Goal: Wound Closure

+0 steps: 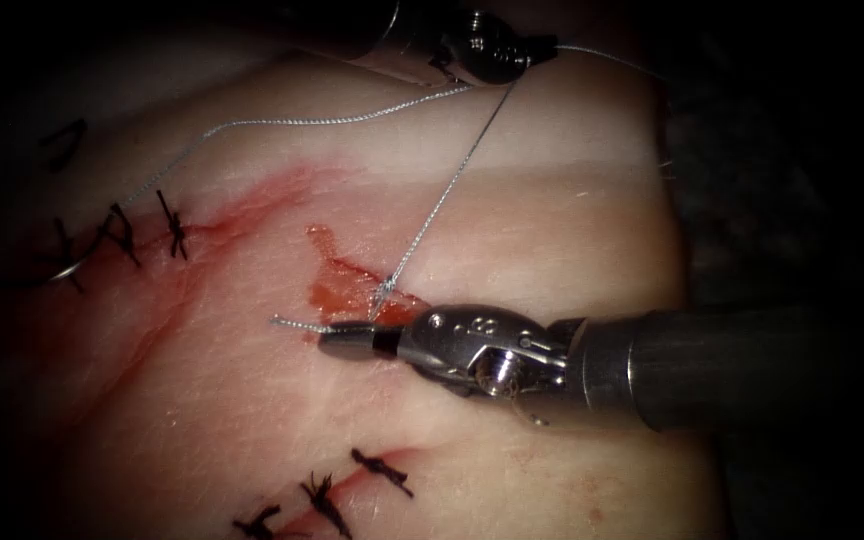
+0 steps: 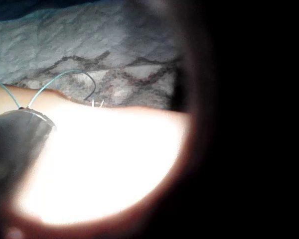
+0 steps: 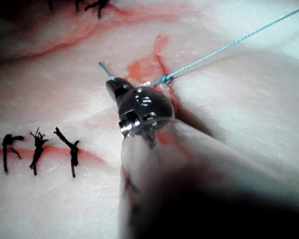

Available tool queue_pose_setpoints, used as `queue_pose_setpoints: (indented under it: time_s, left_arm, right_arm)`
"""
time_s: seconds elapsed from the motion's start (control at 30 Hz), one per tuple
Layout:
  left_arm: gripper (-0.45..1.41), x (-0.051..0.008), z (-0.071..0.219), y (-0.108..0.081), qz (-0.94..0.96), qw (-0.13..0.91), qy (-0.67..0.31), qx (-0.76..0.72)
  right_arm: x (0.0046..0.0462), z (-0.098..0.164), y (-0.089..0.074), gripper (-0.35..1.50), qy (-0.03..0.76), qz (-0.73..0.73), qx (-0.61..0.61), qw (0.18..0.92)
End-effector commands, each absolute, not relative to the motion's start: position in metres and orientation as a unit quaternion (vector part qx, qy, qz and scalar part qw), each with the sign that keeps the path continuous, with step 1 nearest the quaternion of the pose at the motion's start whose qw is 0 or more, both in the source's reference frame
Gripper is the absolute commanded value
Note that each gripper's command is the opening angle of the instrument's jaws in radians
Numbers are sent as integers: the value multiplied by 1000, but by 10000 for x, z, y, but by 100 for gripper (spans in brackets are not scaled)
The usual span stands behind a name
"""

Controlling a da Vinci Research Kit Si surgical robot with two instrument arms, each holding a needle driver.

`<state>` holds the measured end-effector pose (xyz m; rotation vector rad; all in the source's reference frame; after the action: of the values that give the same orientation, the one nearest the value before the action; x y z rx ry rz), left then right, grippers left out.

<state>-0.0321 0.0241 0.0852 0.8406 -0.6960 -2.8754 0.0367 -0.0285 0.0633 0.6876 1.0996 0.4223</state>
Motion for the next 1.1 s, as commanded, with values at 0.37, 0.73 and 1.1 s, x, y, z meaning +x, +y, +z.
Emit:
queue_pose_setpoints:
  time_s: [0.37, 0.73, 1.1]
  left_arm:
    - [-45, -327, 894, 242, -929, 111, -274, 224]
    - [-45, -321, 906, 254, -929, 112, -281, 213]
    - [-45, -326, 914, 266, -933, 100, -283, 199]
  right_arm:
    - [389, 621, -297, -35, 501, 163, 355, 772]
    - [394, 612, -308, -35, 485, 206, 375, 762]
    - [397, 601, -323, -35, 474, 225, 401, 751]
